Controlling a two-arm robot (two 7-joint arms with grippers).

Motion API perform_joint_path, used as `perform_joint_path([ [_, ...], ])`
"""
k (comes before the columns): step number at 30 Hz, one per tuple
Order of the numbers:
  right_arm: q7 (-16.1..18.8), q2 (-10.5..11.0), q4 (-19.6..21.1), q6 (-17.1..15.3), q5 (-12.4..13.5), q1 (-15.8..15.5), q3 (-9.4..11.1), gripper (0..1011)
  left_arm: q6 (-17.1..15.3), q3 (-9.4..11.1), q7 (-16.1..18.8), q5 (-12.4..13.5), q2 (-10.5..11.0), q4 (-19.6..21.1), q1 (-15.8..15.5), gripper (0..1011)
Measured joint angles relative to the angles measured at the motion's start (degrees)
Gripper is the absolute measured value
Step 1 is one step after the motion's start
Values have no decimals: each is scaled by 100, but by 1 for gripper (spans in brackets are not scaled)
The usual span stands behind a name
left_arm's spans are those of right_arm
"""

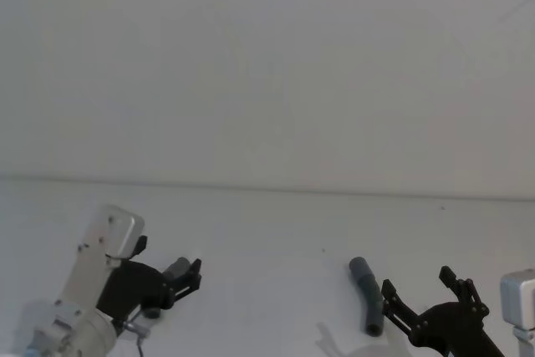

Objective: Use both hands to pick up one end of the pipe from the table, align the ends, and insert them.

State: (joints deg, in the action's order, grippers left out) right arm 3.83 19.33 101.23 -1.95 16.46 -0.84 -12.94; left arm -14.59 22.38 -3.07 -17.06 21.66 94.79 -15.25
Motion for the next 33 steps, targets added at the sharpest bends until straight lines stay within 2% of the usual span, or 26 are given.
perform_joint_path([
  [5,0,0,0,0,0,0,0,1000,-462,-181,-34,-182,58,108,-8,1001],
  [13,0,0,0,0,0,0,0,1000,-925,-345,-152,-363,120,129,-112,1001],
  [21,0,0,0,0,0,0,0,1000,-1254,-377,-396,-475,160,-61,-354,1001],
  [33,0,0,0,0,0,0,0,1000,-1654,-297,-757,-534,175,-513,-780,1001],
])
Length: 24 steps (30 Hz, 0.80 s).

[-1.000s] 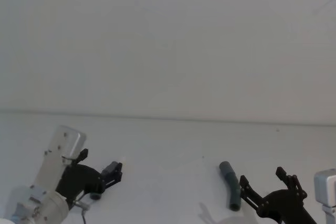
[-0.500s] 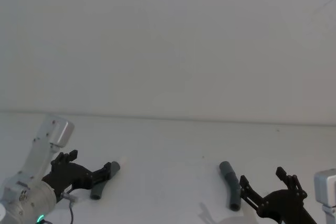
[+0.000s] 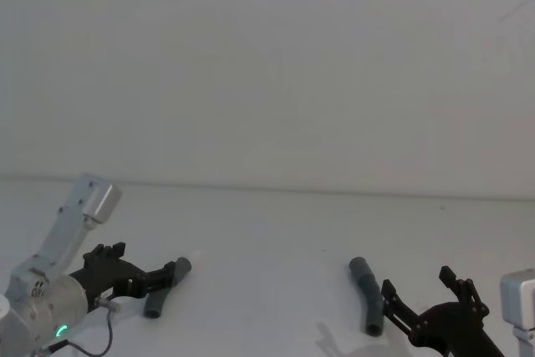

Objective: Use both hands to pick up one end of the pipe from the table, align the ends, and insert them.

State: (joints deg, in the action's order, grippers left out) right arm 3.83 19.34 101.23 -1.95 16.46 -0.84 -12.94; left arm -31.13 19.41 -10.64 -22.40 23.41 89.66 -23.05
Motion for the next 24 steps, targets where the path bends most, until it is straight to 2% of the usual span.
perform_joint_path([
  [12,0,0,0,0,0,0,0,1000,-183,201,-357,81,2,-567,-445,1001],
  [24,0,0,0,0,0,0,0,1000,-94,413,-583,280,-87,-1120,-812,1002],
])
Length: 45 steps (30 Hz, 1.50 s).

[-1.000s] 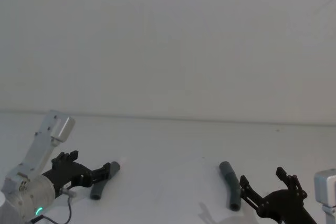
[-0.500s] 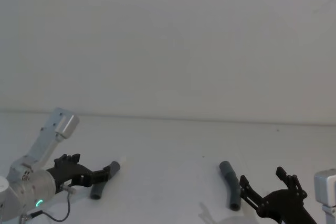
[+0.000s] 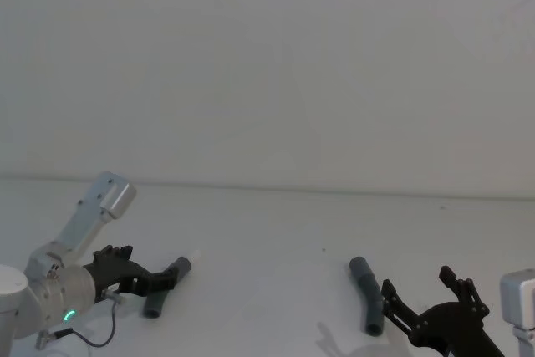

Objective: Use both hands to pick up one end of the pipe from the table, align the ends, and insert them.

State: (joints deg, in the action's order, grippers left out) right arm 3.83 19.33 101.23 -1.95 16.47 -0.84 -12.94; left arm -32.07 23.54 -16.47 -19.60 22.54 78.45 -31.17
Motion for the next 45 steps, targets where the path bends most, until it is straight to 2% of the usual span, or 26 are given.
perform_joint_path([
  [24,0,0,0,0,0,0,0,1000,482,337,-524,269,-297,-1154,-585,1001],
  [35,0,0,0,0,0,0,0,1000,474,431,-751,339,-403,-1597,-832,1001],
  [45,0,0,0,0,0,0,0,1000,329,555,-981,452,-485,-1962,-1133,1001],
])
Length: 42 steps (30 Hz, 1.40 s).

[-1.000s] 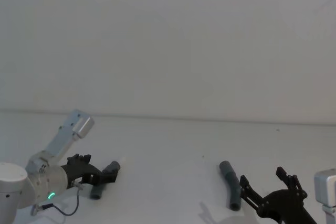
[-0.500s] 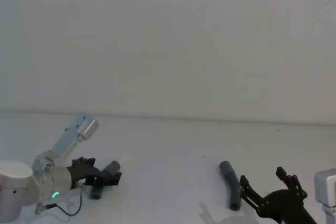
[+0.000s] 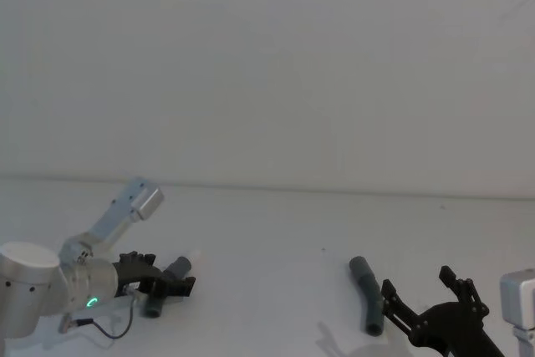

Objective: Use both hands to pick up one end of the pipe from the table, align the ends, and insert them.

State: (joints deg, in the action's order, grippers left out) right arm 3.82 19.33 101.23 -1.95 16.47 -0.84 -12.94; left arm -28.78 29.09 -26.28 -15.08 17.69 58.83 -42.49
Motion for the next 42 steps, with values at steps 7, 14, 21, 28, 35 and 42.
perform_joint_path([
  [7,0,0,0,0,0,0,0,1000,-57,29,-80,48,-46,-143,-113,1001],
  [14,1,0,0,0,0,0,0,1000,-71,24,-107,77,-71,-188,-144,1001],
  [21,1,0,0,0,0,0,0,1000,-71,-20,-105,87,-86,-173,-103,1001],
  [28,1,0,0,0,0,0,0,1000,-81,-63,-84,99,-112,-150,-61,1001],
  [35,1,0,0,0,0,0,0,1000,-110,-104,-52,122,-149,-154,-51,1001],
  [42,0,0,0,0,0,0,0,1000,-126,-124,-44,147,-175,-193,-61,1001],
])
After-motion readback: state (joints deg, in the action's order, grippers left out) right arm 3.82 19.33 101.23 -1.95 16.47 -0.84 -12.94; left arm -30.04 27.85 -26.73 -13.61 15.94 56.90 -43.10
